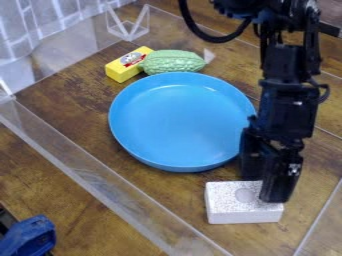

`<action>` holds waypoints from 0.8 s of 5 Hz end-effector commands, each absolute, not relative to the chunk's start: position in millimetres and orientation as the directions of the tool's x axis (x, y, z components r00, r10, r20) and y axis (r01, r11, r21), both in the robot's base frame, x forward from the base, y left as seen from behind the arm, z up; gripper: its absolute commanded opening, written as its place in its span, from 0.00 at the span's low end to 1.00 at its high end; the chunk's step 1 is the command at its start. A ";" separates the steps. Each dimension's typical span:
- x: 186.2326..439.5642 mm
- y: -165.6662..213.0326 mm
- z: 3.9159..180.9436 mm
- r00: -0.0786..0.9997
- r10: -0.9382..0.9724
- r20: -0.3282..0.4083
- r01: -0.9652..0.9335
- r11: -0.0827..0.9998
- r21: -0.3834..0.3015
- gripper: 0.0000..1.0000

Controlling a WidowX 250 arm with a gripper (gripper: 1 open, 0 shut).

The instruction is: Remove the white object from inside the blue tray and put it on the table

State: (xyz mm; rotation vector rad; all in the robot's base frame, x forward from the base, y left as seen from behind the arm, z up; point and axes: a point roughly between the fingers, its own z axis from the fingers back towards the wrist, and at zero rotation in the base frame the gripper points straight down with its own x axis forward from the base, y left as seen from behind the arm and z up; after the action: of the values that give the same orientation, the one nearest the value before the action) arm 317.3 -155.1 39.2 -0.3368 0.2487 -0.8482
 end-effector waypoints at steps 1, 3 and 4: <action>328.0 -152.7 64.1 0.651 -0.758 -0.051 0.699 0.624 -0.351 1.00; 331.5 -145.8 61.0 0.682 -0.726 -0.086 0.662 0.663 -0.350 1.00; 333.9 -142.1 59.5 0.701 -0.706 -0.103 0.639 0.686 -0.349 1.00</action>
State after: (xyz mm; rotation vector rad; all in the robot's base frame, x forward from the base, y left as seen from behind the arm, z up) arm 321.0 -149.1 41.7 -0.3042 0.3047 -0.7743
